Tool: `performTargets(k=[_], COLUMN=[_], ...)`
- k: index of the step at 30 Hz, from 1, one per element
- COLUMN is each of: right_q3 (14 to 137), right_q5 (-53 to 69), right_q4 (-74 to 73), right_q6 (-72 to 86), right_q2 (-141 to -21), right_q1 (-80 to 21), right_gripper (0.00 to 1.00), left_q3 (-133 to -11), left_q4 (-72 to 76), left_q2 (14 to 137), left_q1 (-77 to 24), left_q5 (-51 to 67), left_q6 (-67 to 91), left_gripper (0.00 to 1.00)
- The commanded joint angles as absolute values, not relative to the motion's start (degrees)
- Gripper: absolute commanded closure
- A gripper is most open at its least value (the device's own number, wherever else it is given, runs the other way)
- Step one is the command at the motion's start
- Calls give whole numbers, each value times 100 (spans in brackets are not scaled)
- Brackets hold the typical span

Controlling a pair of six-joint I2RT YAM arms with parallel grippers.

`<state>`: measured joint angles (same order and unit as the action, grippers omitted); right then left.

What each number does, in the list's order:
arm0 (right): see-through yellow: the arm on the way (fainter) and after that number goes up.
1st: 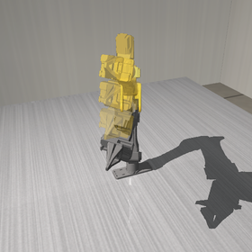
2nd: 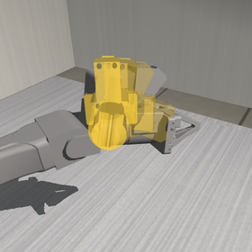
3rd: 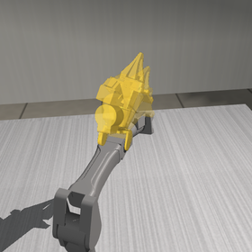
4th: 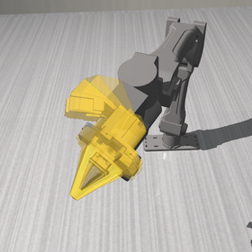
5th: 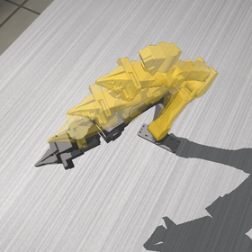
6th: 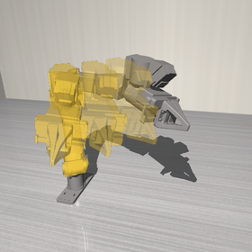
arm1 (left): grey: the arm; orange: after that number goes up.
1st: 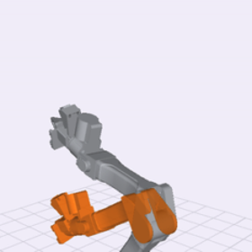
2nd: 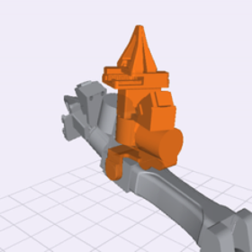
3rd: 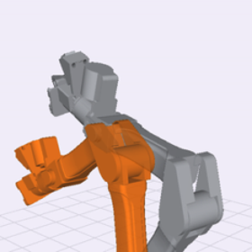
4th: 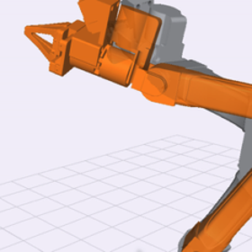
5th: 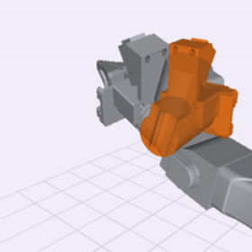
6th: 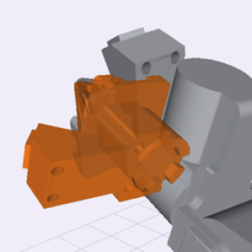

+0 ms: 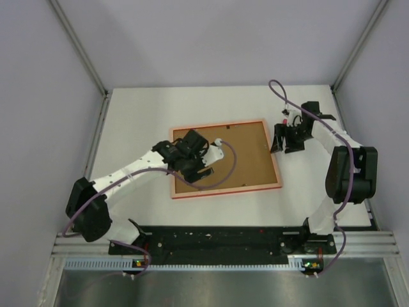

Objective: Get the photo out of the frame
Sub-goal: Place the screwdriver at the center of the board, then turn over the photo frame at the center of the board.

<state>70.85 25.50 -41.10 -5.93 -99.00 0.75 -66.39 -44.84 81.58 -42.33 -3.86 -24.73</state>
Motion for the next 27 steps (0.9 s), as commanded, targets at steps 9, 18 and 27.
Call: performTargets(k=[9,18,27], right_q3=[6768,6425,6126], right_q5=[2505,2917,3006], right_q4=[-3735,-3902,-4288], right_q6=[-1019,-1203,-1881], right_q2=[-8720,-7621,-6627], right_q1=[35,35,35], right_gripper=[27,27,25], left_q3=[-6222,-6442,-6504], left_q4=[-3349,-3349,-3357], left_q2=[9123,9702,9931], left_q1=[-5387,-5502,-5511], left_q5=[-748,-203,193], left_q6=[-2988,-2848,-2655], left_gripper=[25,28,29])
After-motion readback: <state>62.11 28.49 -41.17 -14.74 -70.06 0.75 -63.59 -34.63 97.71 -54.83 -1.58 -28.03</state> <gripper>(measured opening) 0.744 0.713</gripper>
